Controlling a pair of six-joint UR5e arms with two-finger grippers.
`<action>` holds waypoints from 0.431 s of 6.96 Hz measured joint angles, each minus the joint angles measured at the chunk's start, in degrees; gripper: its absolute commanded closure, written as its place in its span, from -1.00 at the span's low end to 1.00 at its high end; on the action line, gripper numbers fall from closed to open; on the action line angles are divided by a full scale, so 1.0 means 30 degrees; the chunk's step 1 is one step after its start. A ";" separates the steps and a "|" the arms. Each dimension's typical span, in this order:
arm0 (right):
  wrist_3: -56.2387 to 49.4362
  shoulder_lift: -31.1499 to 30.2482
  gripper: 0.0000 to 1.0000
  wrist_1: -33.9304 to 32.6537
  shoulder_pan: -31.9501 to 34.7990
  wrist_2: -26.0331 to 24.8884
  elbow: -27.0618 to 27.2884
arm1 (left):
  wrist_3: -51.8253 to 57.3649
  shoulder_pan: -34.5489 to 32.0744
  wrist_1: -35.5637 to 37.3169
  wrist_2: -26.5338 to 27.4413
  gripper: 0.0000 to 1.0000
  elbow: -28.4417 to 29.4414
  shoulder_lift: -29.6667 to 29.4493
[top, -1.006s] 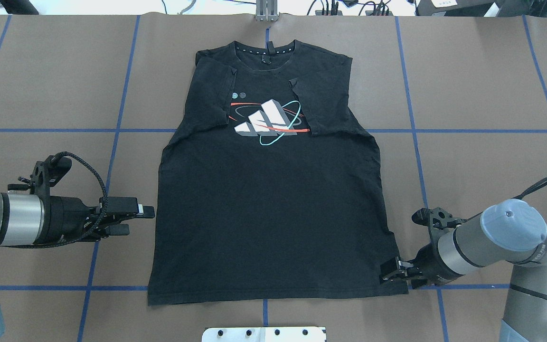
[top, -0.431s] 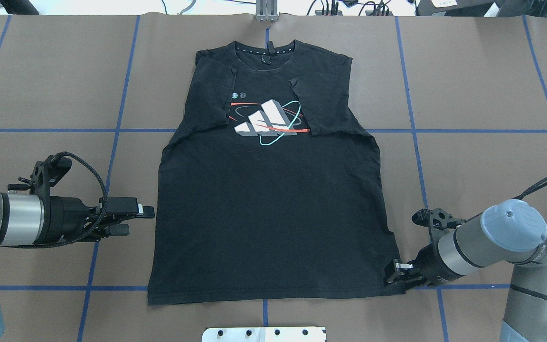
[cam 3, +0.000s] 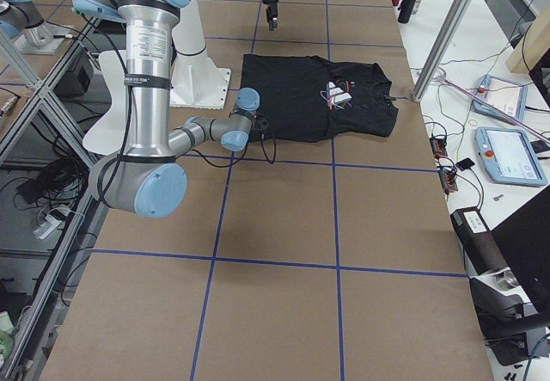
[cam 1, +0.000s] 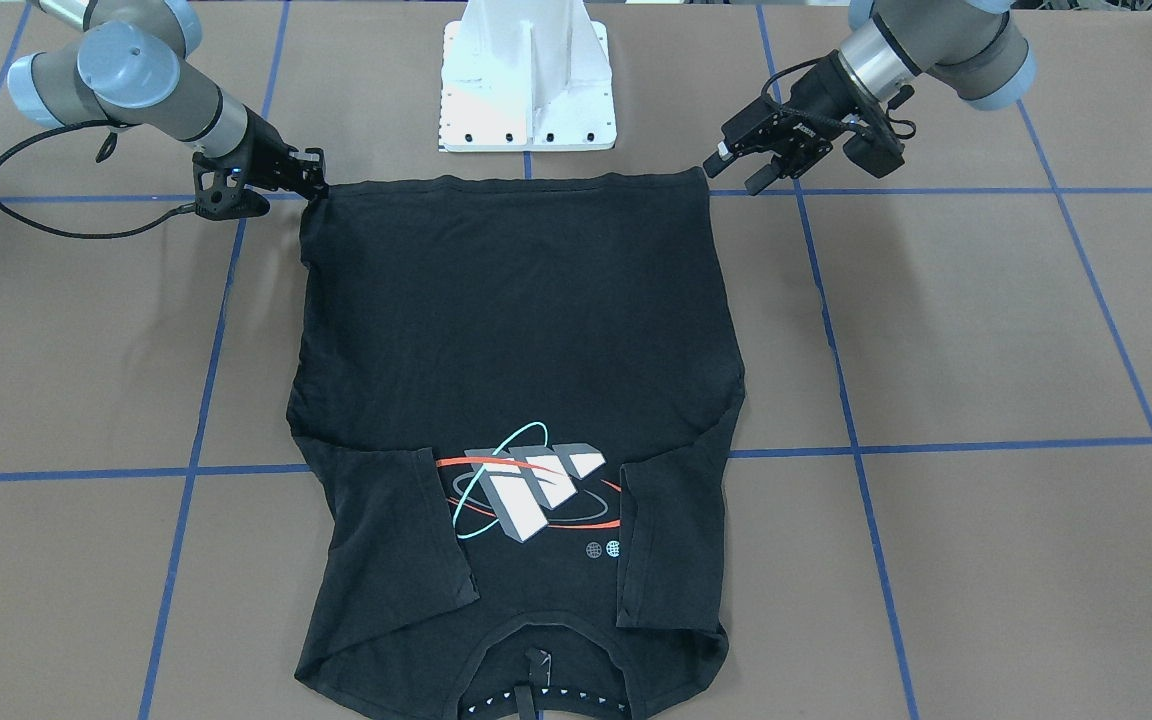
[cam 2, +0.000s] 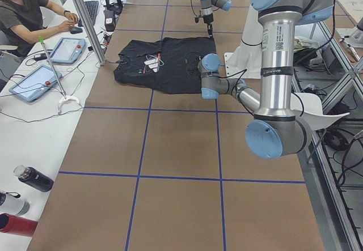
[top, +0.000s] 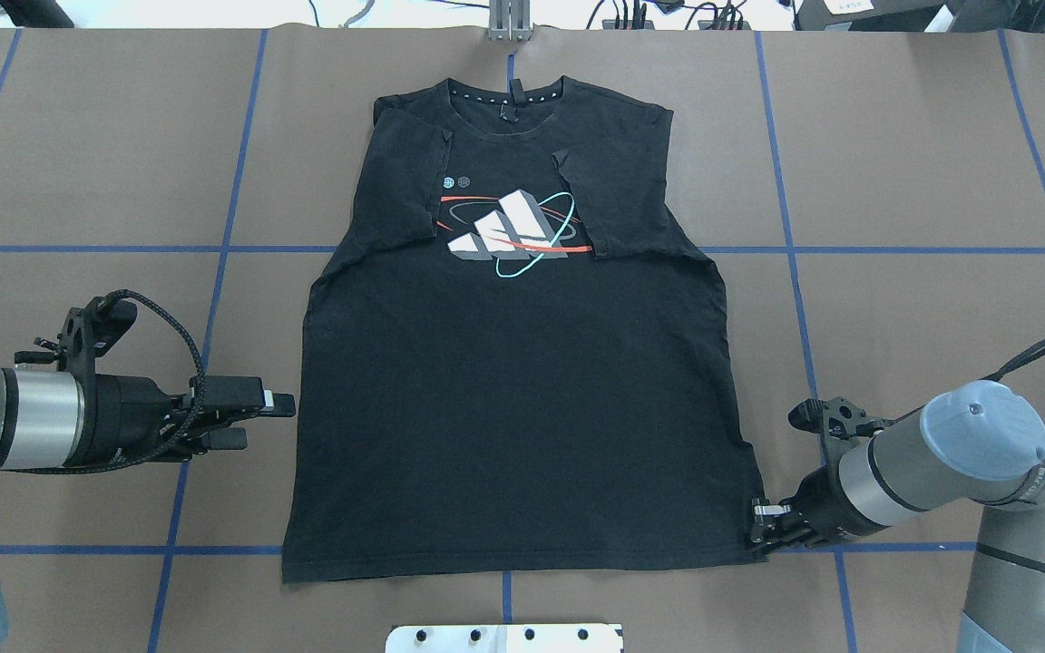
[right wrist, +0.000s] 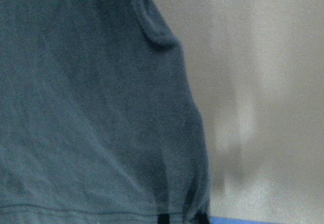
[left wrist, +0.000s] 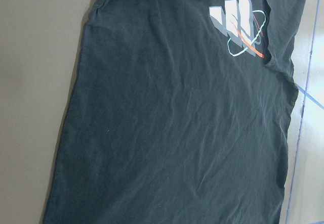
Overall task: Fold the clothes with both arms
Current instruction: 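Hold the right gripper at the hem corner while the left gripper waits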
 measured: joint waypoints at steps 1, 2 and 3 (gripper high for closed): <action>-0.0007 -0.0069 0.13 0.0000 0.0010 0.0020 0.0036 | 0.0000 0.0000 0.0000 0.0006 -0.98 0.0000 0.0000; -0.0014 -0.0134 0.13 0.0000 0.0015 0.0038 0.0062 | 0.0000 0.0000 0.0000 0.0010 -0.98 0.0000 -0.0001; -0.0008 -0.0182 0.13 -0.0006 0.0019 0.0047 0.0074 | 0.0001 -0.0001 -0.0001 0.0011 -0.98 0.0000 0.0000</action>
